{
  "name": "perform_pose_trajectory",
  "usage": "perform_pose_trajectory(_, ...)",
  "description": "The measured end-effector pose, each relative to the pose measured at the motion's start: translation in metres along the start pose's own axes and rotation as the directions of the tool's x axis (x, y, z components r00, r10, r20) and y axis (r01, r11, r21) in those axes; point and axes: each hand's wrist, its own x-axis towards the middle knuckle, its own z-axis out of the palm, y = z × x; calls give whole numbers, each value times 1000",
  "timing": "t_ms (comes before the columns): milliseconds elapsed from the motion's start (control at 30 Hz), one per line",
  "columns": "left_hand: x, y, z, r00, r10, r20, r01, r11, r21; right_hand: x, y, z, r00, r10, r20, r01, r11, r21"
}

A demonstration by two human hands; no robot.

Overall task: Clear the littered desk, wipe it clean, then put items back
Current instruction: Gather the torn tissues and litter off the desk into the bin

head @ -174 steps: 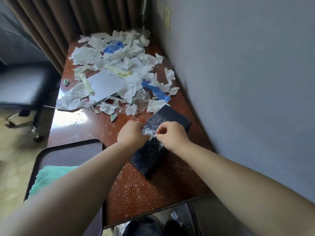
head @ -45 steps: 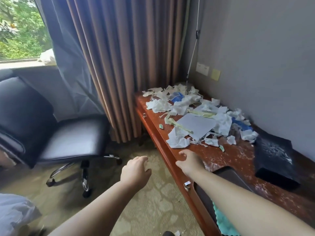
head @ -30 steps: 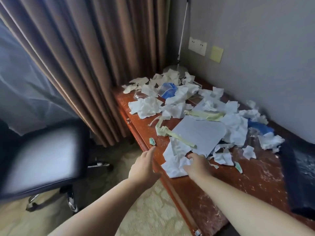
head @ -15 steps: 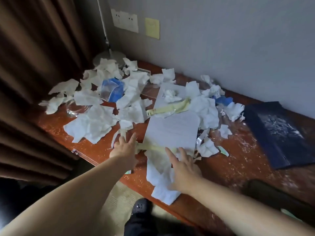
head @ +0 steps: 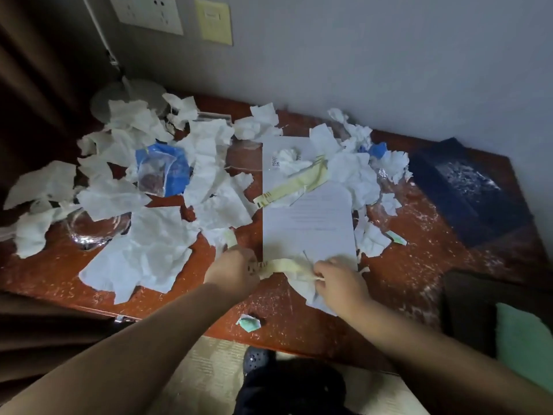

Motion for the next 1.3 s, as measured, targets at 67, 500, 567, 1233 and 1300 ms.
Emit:
perform_pose_trajectory(67, -7, 3, -1, 995, 22, 102, -18, 999, -34, 1, 5, -7, 996, 47, -70, -45, 999, 29)
perform_pose_trajectory(500, -14, 12, 44, 995, 70, 64, -82, 974, 212, 23, 87, -51, 950, 306, -57, -282, 925, 255)
perform_pose_trajectory(567, -14, 15, 48, 997, 29, -74, -24, 998, 66, 32, 95, -55, 961, 276, 13, -267, 917, 298)
perform_pose_trajectory(1233, -35, 100, 90, 869, -466, -169, 415, 870, -264, 33, 116, -38, 990, 74, -117, -16, 900, 435)
perform_pose_trajectory(1300, -37, 108, 95, 856, -482, -185, 433, 866, -250, 27, 110, -40, 989, 88, -120, -20, 878, 478)
